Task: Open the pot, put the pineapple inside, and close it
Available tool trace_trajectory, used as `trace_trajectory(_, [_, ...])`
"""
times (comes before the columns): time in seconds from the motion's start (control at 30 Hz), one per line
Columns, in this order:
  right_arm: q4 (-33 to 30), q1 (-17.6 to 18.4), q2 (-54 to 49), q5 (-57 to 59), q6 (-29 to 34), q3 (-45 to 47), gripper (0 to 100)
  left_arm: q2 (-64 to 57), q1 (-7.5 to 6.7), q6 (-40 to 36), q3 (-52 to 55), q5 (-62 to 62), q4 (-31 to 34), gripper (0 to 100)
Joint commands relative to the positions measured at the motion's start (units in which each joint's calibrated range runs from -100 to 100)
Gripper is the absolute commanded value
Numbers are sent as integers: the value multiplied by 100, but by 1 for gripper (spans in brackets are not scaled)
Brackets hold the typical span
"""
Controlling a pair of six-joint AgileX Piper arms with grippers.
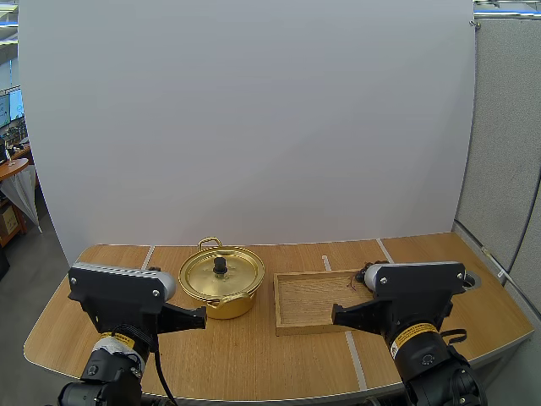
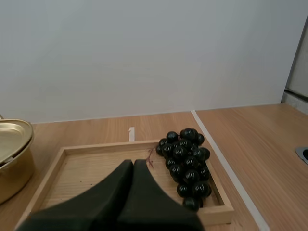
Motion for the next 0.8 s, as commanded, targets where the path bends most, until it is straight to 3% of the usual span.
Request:
trace_trajectory(0.0, [276,-29,-39,915,-112,0,0,-24,56,-532,7,1102,45,0])
trace_trajectory(0.27, [2063,-29,-39,1464,-2008,0,0,-24,56,-1400,7,1629,881,0])
trace_trajectory(0.77, [2089,-29,-39,1481,-2157,0,0,-24,56,-1414,7,1811,916,0])
